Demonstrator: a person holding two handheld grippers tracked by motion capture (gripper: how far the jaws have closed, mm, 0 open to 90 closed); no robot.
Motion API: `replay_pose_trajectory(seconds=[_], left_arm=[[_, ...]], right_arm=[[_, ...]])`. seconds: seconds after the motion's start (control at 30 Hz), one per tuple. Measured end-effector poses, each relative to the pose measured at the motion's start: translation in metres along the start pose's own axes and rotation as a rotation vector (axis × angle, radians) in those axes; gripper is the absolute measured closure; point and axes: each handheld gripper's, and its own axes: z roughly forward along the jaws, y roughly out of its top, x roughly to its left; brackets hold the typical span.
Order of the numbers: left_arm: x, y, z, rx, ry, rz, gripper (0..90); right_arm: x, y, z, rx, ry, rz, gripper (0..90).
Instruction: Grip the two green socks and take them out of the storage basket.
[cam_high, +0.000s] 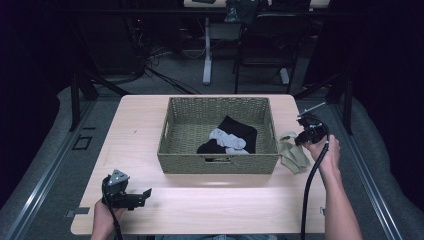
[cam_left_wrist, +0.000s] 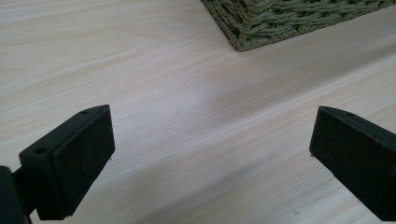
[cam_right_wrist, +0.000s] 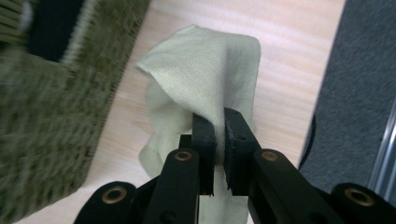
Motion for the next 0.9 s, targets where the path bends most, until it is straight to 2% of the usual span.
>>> replay_pose_trajectory(seconds=[0.07, 0.1, 0.2, 0.23, 0.27, 0.37, 0.43, 0.63, 0.83, 0.9], left_arm=[[0.000, 0.000, 0.000, 0.000, 0.000, 0.000, 0.1], [0.000, 0.000, 0.000, 0.000, 0.000, 0.001, 0.1], [0.000, 0.000, 0.000, 0.000, 0.001, 0.001, 0.1], [0.000, 0.000, 0.000, 0.000, 0.000, 0.000, 0.1], [0.000, 0.000, 0.000, 0.000, 0.000, 0.000, 0.1], [0.000, 0.000, 0.000, 0.001, -0.001, 0.000, 0.1], [0.000, 0.000, 0.000, 0.000, -0.002, 0.000, 0.1], [0.000, 0.000, 0.000, 0.000, -0.001, 0.007, 0.1], [-0.001, 0.000, 0.000, 0.000, 0.003, 0.004, 0.1], [-0.001, 0.000, 0.000, 0.000, 0.004, 0.004, 0.1]], right_arm=[[0.000, -0.003, 0.014, 0.007, 0.006, 0.014, 84.5], [0.000, -0.003, 0.018, 0.028, 0.011, 0.002, 84.4], [0.000, -0.005, 0.031, 0.045, 0.030, 0.003, 83.2], [0.002, -0.007, 0.036, 0.036, 0.028, 0.016, 81.7], [0.001, -0.007, 0.039, 0.043, 0.047, 0.014, 78.7], [0.004, -0.008, 0.044, 0.018, 0.035, 0.041, 65.9], [0.004, -0.008, 0.039, 0.028, 0.031, 0.015, 56.3], [0.006, -0.016, 0.012, -0.044, 0.026, -0.007, 31.4], [0.012, -0.033, -0.017, -0.116, 0.039, -0.034, 16.4], [0.014, -0.038, -0.025, -0.129, 0.040, -0.048, 14.6]])
